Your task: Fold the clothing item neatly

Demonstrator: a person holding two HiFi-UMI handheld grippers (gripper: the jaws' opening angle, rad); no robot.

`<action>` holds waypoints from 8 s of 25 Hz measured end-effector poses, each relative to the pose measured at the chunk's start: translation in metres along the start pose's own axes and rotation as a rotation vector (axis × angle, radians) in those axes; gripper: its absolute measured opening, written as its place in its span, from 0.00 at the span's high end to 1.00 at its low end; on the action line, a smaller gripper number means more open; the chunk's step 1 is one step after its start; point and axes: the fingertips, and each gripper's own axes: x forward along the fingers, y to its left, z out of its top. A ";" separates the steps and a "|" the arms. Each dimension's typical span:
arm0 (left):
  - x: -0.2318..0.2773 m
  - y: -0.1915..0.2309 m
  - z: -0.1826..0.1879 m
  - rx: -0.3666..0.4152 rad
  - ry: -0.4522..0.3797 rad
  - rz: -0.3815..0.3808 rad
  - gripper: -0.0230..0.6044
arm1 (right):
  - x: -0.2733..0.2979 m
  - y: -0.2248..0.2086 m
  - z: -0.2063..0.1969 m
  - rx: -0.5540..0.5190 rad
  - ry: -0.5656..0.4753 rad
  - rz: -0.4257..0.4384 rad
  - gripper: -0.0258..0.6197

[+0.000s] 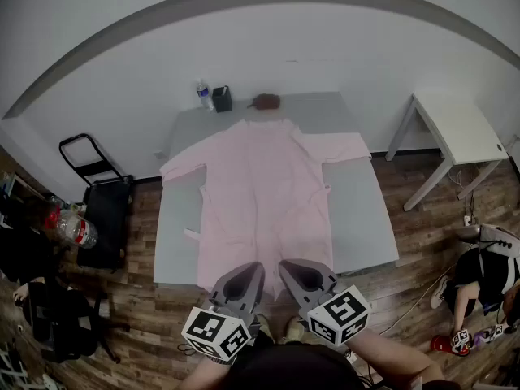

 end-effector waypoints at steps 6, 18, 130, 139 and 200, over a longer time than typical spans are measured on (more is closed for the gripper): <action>0.025 0.023 0.009 0.020 0.003 0.022 0.95 | 0.021 -0.022 0.003 0.012 0.009 -0.018 0.94; 0.098 0.094 0.037 0.076 0.028 -0.071 0.95 | 0.107 -0.069 0.018 0.012 0.042 -0.122 0.94; 0.216 0.146 -0.021 0.008 0.143 -0.049 0.95 | 0.295 -0.274 -0.018 0.009 0.257 0.300 0.92; 0.180 0.168 -0.020 -0.008 0.124 -0.013 0.95 | 0.285 -0.205 -0.144 -0.274 0.603 0.451 0.83; 0.067 0.619 -0.007 -0.222 -0.054 0.571 0.95 | 0.481 -0.038 -0.071 -0.079 0.365 0.458 0.85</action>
